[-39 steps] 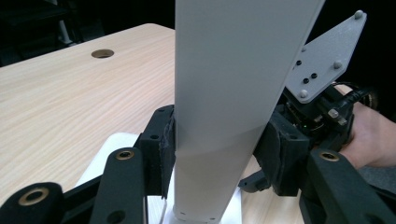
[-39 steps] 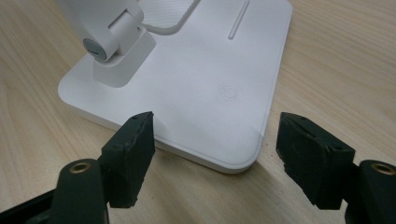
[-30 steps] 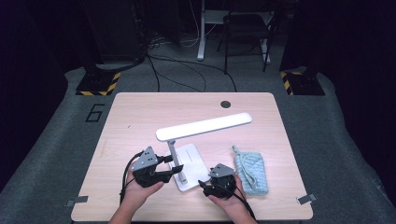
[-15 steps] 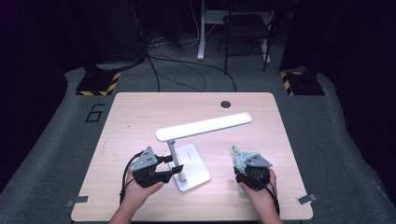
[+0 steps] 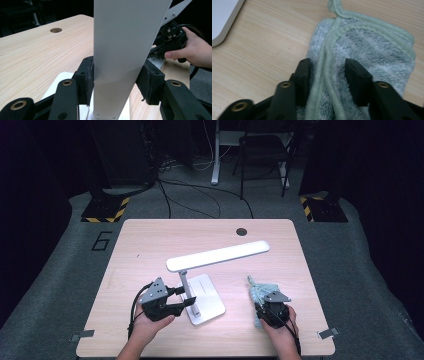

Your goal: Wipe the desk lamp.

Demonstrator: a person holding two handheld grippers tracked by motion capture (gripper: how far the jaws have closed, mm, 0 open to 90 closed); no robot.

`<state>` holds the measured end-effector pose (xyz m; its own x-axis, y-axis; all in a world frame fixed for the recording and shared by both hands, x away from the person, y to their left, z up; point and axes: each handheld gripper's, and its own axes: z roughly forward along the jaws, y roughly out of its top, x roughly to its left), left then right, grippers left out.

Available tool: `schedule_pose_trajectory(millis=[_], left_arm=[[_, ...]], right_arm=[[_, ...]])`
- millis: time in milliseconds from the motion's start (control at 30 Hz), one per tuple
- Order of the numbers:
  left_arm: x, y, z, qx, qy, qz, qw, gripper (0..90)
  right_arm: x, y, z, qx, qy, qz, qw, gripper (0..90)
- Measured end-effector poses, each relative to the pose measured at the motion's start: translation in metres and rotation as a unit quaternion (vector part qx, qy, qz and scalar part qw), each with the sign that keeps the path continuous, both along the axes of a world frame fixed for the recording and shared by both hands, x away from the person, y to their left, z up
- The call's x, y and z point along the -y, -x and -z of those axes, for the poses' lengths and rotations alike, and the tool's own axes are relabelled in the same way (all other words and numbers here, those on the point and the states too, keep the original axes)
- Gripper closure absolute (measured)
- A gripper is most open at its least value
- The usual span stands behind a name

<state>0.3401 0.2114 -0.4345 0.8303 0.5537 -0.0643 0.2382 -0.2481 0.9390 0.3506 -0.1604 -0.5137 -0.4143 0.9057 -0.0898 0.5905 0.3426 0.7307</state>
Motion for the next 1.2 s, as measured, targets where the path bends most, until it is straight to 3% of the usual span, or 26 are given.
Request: schedule_pose_trajectory(millis=[33,133,300,367,433,500,567,600,633,767,933,1067,1200], left_arm=[[0.000,0.000,-0.001,0.000,-0.004,-0.001,1.0000,51.6],[0.000,0.000,0.000,-0.001,0.001,0.003,1.0000,51.6],[0.001,-0.001,0.000,-0.001,0.003,0.010,0.9999,51.6],[0.001,-0.001,0.000,-0.001,0.002,0.011,0.9999,51.6],[0.002,-0.002,0.001,0.003,0.003,0.016,0.9999,51.6],[0.003,-0.002,0.000,-0.002,0.000,0.023,0.9997,51.6],[0.006,-0.002,0.001,0.001,0.003,0.025,0.9997,51.6],[0.006,-0.002,0.001,0.001,0.003,0.025,0.9997,51.6],[0.007,-0.002,0.000,-0.001,0.000,0.032,0.9995,51.6],[0.013,-0.003,0.000,0.002,0.000,0.050,0.9987,51.7],[0.014,-0.002,0.001,-0.004,0.002,0.062,0.9980,51.7],[0.014,-0.002,0.000,-0.002,0.000,0.062,0.9981,51.7],[0.014,-0.002,0.000,-0.001,0.001,0.057,0.9984,51.6]], right_arm=[[0.002,0.000,0.000,-0.003,-0.003,-0.005,1.0000,69.7],[0.003,-0.001,0.000,0.001,-0.012,-0.006,0.9999,72.6],[-0.002,-0.003,-0.012,0.002,-0.072,-0.038,0.9966,73.5],[-0.004,-0.002,-0.015,0.002,-0.080,-0.043,0.9958,73.5],[-0.021,0.000,-0.026,0.004,-0.109,-0.077,0.9911,73.4],[-0.026,0.001,-0.028,0.004,-0.108,-0.084,0.9906,73.4],[-0.049,0.003,-0.036,0.007,-0.118,-0.120,0.9858,73.3],[-0.049,0.003,-0.036,0.007,-0.118,-0.120,0.9858,73.3],[-0.063,0.005,-0.040,-0.004,-0.133,-0.135,0.9818,73.3],[-0.084,0.005,-0.040,-0.017,-0.158,-0.155,0.9749,73.3],[-0.102,0.006,-0.036,-0.024,-0.156,-0.181,0.9708,73.0],[-0.111,0.005,-0.028,-0.037,-0.154,-0.184,0.9700,72.8],[-0.118,0.003,-0.019,-0.046,-0.139,-0.187,0.9715,71.8]])
